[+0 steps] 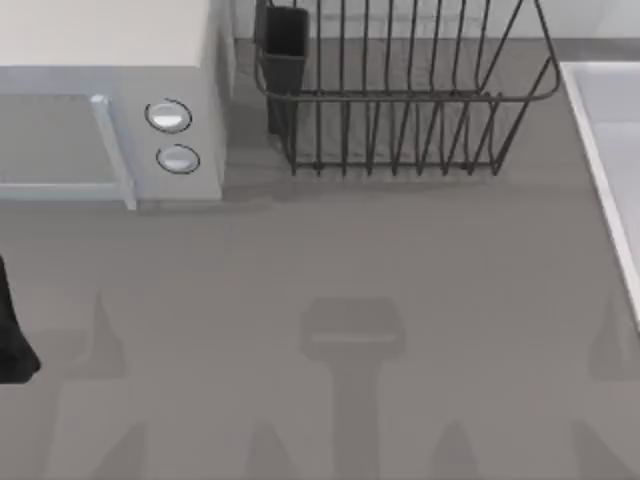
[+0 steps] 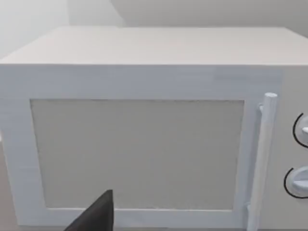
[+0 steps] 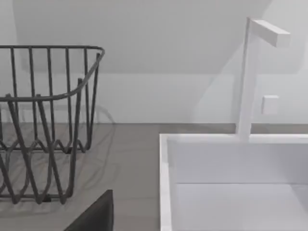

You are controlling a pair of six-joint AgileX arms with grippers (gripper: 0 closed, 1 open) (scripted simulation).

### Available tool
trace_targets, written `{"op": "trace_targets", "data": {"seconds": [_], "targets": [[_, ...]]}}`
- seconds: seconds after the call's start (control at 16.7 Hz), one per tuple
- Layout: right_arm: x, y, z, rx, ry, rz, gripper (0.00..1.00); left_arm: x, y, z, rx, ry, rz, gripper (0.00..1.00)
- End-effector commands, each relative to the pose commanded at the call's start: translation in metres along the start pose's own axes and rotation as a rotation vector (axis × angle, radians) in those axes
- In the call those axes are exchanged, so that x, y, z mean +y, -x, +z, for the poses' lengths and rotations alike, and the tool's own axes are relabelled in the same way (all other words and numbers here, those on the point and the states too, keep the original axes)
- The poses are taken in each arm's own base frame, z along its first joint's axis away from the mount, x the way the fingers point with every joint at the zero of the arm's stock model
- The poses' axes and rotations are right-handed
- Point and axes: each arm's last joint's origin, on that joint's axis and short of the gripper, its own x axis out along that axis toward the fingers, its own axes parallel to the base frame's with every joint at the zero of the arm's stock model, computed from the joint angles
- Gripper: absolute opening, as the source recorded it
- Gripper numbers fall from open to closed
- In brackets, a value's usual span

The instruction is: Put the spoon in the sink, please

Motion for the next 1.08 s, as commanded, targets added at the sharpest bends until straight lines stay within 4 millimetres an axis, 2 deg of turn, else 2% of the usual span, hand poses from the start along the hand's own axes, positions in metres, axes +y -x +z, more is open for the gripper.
{"op": "trace_targets", "data": {"seconds": [0.24, 0.42, 0.66, 0.9, 1.08], "targets": [[-0.002, 0.0, 0.005, 0.038, 0.015, -0.017, 1.0, 0.0, 0.0, 0.0, 0.0, 0.0, 0.0, 1.0], [-0.008, -0.003, 0.017, 0.187, 0.06, -0.065, 1.0, 0.0, 0.0, 0.0, 0.0, 0.0, 0.0, 1.0], [-0.021, -0.019, 0.03, 0.578, 0.109, -0.121, 1.0, 0.0, 0.0, 0.0, 0.0, 0.0, 0.0, 1.0], [-0.043, -0.045, 0.03, 1.051, 0.091, -0.118, 1.0, 0.0, 0.0, 0.0, 0.0, 0.0, 0.0, 1.0], [-0.062, -0.062, 0.031, 1.313, 0.05, -0.086, 1.0, 0.0, 0.0, 0.0, 0.0, 0.0, 0.0, 1.0]]}}
